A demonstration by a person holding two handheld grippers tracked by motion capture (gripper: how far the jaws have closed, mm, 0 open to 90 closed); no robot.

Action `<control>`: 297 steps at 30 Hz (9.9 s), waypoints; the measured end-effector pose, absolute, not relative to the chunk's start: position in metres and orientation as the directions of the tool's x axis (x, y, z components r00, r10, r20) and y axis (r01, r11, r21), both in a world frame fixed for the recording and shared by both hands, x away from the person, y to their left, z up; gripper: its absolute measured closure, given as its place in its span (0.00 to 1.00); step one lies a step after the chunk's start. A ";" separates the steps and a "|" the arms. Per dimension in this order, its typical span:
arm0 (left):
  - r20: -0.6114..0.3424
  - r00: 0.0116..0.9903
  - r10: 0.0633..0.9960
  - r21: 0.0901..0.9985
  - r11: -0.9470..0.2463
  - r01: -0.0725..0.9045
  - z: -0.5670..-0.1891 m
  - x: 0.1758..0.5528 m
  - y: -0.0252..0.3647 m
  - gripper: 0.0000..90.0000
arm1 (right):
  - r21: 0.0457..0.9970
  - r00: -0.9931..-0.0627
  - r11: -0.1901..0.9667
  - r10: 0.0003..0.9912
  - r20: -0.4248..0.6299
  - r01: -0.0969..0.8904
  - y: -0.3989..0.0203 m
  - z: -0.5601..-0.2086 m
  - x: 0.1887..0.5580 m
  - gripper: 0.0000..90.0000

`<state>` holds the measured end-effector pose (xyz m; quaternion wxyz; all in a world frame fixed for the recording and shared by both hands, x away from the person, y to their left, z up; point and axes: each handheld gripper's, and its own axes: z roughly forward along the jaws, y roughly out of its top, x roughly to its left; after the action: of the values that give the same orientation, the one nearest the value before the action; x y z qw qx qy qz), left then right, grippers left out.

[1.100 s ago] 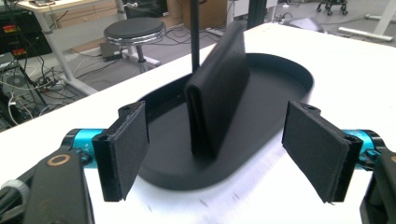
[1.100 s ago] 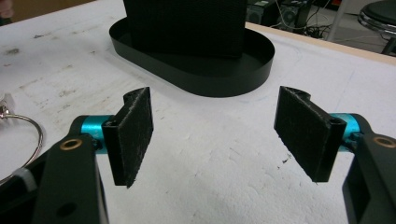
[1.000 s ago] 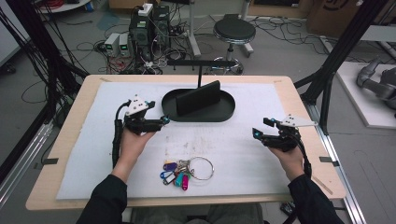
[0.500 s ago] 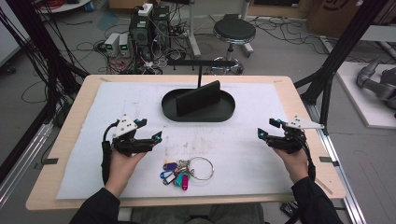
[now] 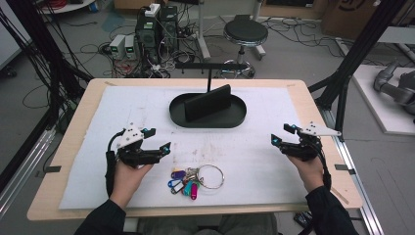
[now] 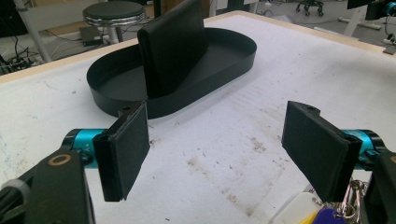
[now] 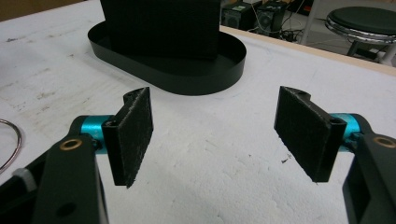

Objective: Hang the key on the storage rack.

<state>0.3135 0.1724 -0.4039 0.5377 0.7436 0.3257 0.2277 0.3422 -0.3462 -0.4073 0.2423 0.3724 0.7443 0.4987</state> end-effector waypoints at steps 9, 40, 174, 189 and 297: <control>-0.012 0.712 0.702 0.946 -0.223 0.236 -0.407 0.311 0.164 0.27 | 0.925 -0.606 0.233 0.795 -0.003 0.301 -0.347 -0.407 0.340 0.32; -0.135 0.852 0.505 0.848 -0.387 0.363 -0.430 0.327 0.079 0.51 | 0.922 -0.618 0.251 0.786 -0.015 0.297 -0.339 -0.408 0.345 0.32; 0.137 0.774 0.618 0.946 -0.315 0.083 -0.344 0.323 0.114 0.96 | 0.924 -0.614 0.245 0.789 -0.015 0.292 -0.342 -0.409 0.347 0.32; 0.151 0.739 0.657 0.953 -0.294 0.066 -0.322 0.334 0.123 0.96 | 0.924 -0.614 0.243 0.789 -0.012 0.295 -0.343 -0.409 0.347 0.32; 0.142 0.493 0.858 0.937 -0.277 0.213 -0.331 0.478 0.129 0.93 | 0.929 -0.623 0.222 0.783 0.011 0.296 -0.344 -0.409 0.349 0.29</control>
<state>0.4778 0.1290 -0.3313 0.4734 0.7227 0.3705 0.3411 0.3488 -0.3443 -0.4091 0.2398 0.3623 0.7441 0.5075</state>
